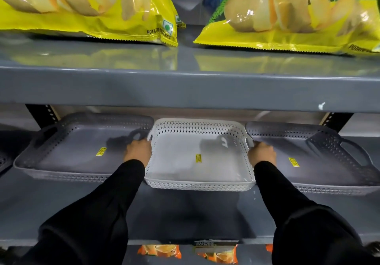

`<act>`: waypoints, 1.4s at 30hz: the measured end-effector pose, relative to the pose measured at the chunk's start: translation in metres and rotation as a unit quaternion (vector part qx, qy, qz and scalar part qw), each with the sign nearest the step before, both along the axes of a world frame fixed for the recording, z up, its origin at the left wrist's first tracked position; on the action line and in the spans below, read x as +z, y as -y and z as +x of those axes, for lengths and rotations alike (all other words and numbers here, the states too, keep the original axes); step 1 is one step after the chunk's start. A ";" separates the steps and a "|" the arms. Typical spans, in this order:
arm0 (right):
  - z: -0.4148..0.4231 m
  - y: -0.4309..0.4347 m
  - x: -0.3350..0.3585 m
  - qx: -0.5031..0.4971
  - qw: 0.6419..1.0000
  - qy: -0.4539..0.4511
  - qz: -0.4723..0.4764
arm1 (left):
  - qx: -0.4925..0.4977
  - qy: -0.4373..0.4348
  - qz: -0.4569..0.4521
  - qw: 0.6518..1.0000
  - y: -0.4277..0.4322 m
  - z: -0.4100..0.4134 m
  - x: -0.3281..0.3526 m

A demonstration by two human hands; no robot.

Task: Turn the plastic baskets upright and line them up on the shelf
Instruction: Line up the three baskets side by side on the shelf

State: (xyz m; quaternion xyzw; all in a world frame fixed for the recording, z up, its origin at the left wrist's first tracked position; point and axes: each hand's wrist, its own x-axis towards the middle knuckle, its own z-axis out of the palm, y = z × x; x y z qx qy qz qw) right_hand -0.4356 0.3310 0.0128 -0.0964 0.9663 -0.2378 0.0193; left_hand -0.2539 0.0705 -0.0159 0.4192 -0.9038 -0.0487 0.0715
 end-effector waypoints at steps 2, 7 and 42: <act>0.006 -0.005 0.000 -0.007 1.000 0.004 -0.001 | 0.010 -0.007 0.012 1.000 -0.005 0.003 0.001; 0.027 -0.022 0.000 -0.008 1.000 -0.003 0.011 | 0.026 -0.018 0.009 0.999 -0.027 0.022 0.002; 0.082 -0.072 -0.009 0.088 0.991 -0.006 0.098 | 0.014 0.081 0.021 0.996 -0.085 0.103 0.024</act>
